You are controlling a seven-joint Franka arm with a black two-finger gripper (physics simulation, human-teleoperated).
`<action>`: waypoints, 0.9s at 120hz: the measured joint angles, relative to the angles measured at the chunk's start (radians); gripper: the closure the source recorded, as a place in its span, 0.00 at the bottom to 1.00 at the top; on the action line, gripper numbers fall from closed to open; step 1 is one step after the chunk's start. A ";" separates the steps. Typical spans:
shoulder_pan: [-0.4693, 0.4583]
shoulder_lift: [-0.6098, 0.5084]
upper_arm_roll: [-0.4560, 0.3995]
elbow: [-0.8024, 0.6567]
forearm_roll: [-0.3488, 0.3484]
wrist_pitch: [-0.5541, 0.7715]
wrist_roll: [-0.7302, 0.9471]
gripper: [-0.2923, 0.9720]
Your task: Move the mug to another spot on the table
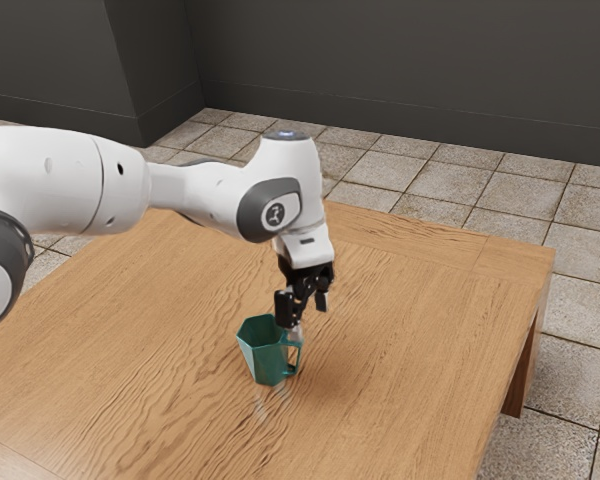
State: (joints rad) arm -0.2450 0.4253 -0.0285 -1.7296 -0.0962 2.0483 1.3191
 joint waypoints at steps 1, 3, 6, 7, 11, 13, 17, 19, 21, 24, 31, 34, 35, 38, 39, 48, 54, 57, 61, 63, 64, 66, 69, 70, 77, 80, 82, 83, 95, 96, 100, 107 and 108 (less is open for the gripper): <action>0.000 0.001 0.001 0.001 0.002 -0.001 -0.006 0.23; 0.000 0.004 0.002 0.002 0.006 -0.002 -0.019 0.23; 0.000 0.008 0.003 0.004 0.010 -0.003 -0.037 0.23; 0.000 0.010 0.004 0.006 0.011 -0.004 -0.043 0.23; 0.000 0.018 0.005 0.012 0.016 -0.006 -0.068 0.23; 0.000 0.020 0.005 0.014 0.019 -0.007 -0.079 0.23; 0.000 0.023 0.005 0.017 0.024 -0.010 -0.102 0.23; 0.000 0.025 0.005 0.018 0.027 -0.011 -0.113 0.23; 0.000 0.026 0.005 0.018 0.029 -0.012 -0.123 0.23; 0.000 0.026 0.005 0.019 0.032 -0.014 -0.138 0.23; -0.001 0.031 0.006 0.019 0.040 -0.017 -0.172 0.23; -0.001 0.034 0.006 0.019 0.044 -0.018 -0.185 0.23; -0.001 0.035 0.007 0.019 0.045 -0.018 -0.189 0.23; 0.000 0.038 0.007 0.019 0.048 -0.019 -0.202 0.23; 0.000 0.039 0.007 0.019 0.049 -0.019 -0.206 0.23; 0.000 0.048 0.007 0.019 0.056 -0.022 -0.240 0.23; 0.000 0.050 0.008 0.019 0.059 -0.023 -0.261 0.23; 0.000 0.050 0.009 0.019 0.060 -0.023 -0.271 0.23; -0.001 0.050 0.011 0.018 0.061 -0.024 -0.283 0.23; -0.001 0.050 0.014 0.018 0.062 -0.024 -0.289 0.23; -0.001 0.050 0.016 0.017 0.062 -0.024 -0.292 0.23; -0.001 0.050 0.018 0.016 0.063 -0.024 -0.297 0.23; 0.000 0.050 0.021 0.015 0.064 -0.024 -0.305 0.23; 0.000 0.050 0.021 0.015 0.064 -0.025 -0.308 0.23; 0.000 0.050 0.024 0.013 0.066 -0.025 -0.326 0.23; 0.000 0.051 0.025 0.013 0.066 -0.025 -0.333 0.23; 0.000 0.051 0.025 0.013 0.067 -0.025 -0.337 0.23; 0.000 0.051 0.025 0.013 0.067 -0.025 -0.340 0.23; 0.000 0.057 0.025 0.011 0.068 -0.026 -0.364 0.23; 0.000 0.058 0.025 0.011 0.068 -0.026 -0.366 0.23; 0.000 0.060 0.025 0.009 0.068 -0.026 -0.373 0.23; 0.000 0.063 0.025 0.007 0.070 -0.026 -0.384 0.23; 0.000 0.063 0.025 0.007 0.071 -0.026 -0.386 0.23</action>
State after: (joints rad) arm -0.2445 0.4888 -0.0031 -1.7224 -0.0256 2.0222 0.9330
